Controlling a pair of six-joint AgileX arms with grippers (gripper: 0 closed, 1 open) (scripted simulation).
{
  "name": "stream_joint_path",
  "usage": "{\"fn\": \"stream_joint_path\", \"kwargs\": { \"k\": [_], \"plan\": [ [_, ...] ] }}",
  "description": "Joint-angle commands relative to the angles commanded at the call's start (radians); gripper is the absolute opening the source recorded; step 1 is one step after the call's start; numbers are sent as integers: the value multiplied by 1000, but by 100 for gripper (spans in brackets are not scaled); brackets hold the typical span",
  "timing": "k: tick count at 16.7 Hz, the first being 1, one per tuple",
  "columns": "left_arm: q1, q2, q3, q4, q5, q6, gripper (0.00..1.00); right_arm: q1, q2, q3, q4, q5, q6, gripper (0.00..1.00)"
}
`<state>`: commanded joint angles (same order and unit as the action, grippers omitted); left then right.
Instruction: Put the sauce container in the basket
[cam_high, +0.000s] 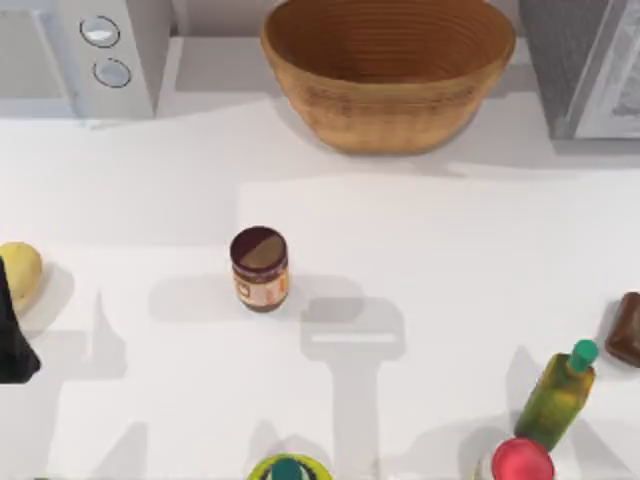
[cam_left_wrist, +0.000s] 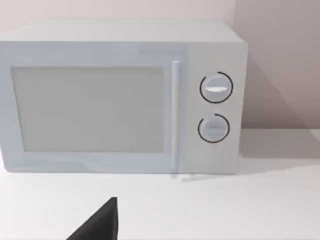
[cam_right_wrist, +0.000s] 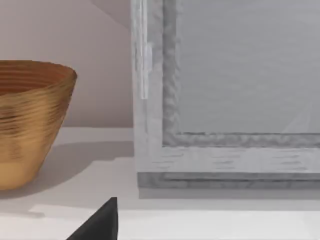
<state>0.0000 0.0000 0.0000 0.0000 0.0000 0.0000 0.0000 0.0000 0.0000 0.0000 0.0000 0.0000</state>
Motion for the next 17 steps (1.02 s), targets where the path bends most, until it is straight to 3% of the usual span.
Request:
{"fn": "stream_joint_path", "kwargs": {
  "k": [4, 7, 11, 17],
  "plan": [
    [-2, 30, 23, 10, 25, 15, 100, 0, 0, 0, 0, 0, 0, 100],
    [-10, 153, 106, 47, 122, 75, 100, 0, 0, 0, 0, 0, 0, 100],
    [-30, 451, 264, 107, 333, 208, 100, 0, 0, 0, 0, 0, 0, 100],
    [-53, 1083, 520, 179, 727, 482, 100, 0, 0, 0, 0, 0, 0, 100]
  ]
}}
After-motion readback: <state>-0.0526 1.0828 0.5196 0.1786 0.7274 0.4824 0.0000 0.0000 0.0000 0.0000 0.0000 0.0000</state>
